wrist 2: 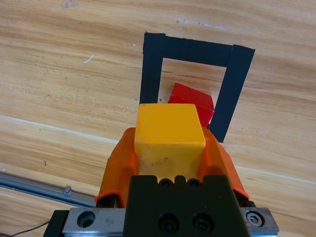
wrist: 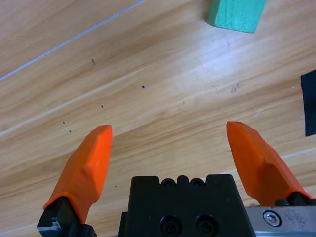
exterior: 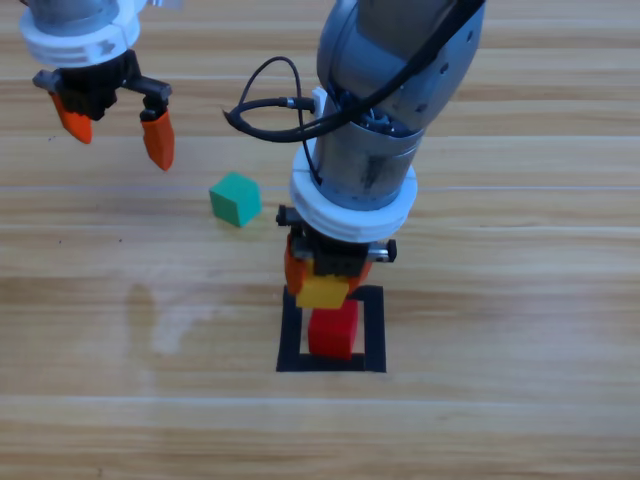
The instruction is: Stack the blocks in the rectangular block: red at the bottom, yellow in the middle, green on top
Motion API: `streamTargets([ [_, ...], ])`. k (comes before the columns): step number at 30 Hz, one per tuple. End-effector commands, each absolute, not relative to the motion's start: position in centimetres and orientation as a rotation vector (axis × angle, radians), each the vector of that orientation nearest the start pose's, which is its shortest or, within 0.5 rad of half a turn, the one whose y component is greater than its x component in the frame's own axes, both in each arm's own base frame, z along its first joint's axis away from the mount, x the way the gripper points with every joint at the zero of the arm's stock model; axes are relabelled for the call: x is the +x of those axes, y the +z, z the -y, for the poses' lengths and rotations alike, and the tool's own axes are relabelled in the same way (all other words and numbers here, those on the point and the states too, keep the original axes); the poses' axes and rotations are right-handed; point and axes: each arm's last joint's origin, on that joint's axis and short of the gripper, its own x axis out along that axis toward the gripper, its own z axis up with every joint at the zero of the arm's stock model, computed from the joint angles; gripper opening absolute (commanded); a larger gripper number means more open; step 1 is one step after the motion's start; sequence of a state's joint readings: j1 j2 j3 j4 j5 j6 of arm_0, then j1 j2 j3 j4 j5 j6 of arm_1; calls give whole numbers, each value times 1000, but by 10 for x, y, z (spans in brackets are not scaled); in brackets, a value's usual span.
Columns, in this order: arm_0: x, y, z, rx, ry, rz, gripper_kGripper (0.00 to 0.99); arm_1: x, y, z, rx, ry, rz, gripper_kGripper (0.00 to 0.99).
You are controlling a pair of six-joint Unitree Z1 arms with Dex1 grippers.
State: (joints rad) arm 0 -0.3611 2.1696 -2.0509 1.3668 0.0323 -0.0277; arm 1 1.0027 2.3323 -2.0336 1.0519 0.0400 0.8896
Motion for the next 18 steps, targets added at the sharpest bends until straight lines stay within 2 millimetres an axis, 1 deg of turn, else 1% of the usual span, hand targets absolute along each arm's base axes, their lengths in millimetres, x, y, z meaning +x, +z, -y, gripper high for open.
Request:
streamTargets([
  [1,413,298,145,252,-276,-1470,990,247,202,-420,-7,170,-1501,0],
  [5,416,294,146,249,-283,-1478,990,239,204,-418,-17,148,-1489,0],
  [9,418,288,148,245,-282,-1488,990,236,202,-419,-20,133,-1480,0],
  [18,420,283,150,231,-289,-1494,990,236,205,-423,1,146,-1477,0],
])
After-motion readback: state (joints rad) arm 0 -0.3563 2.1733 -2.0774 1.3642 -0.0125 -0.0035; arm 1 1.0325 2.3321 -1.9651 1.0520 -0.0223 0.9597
